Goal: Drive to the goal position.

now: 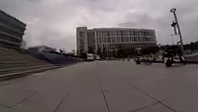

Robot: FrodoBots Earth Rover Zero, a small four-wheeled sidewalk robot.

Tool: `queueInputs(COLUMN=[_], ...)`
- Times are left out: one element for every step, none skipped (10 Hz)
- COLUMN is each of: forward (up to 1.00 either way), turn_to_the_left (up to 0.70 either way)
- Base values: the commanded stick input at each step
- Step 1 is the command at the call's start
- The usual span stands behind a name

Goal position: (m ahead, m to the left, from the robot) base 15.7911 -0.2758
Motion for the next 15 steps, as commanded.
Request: queueInputs(forward=[0.68,0.7,0.7,0.7,0.7,0.7,0.7,0.7,0.7,0.7,0.7,0.7,0.7,0.7,0.7], turn_to_the_left=[0.0,0.0,0.0,0.0,0.0,0.0,0.0,0.0,0.0,0.0,0.0,0.0,0.0,0.0,0.0])
